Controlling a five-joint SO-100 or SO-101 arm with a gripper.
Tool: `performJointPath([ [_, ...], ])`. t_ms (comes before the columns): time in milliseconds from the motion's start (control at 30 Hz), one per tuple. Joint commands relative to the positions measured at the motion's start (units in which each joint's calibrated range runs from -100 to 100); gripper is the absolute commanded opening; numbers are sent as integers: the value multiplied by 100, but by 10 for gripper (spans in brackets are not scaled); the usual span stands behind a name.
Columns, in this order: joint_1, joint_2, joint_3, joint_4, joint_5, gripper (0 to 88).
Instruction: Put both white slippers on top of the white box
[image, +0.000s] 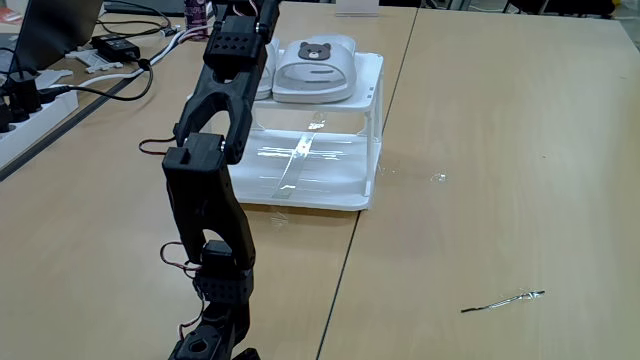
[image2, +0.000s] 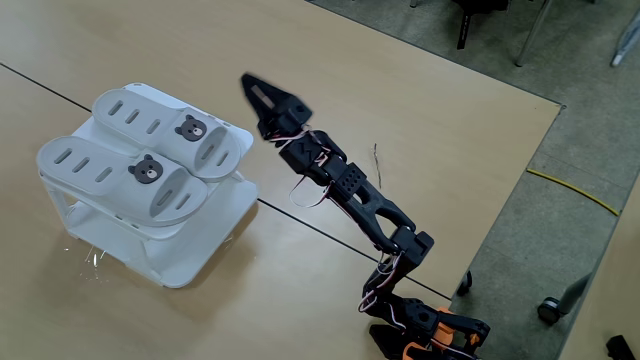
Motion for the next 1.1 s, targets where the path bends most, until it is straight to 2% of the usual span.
performJointPath([
  [0,29,-498,382,-3246,42,7],
  [167,29,-498,3025,-7284,42,7],
  [233,21,-531,4108,-8440,42,6],
  [300,21,-775,5244,-8992,42,6],
  [467,21,-1835,8248,-9536,42,6],
  [667,-37,-3602,10152,-9571,42,6],
  [1067,-45,-6455,10386,-9571,42,6],
])
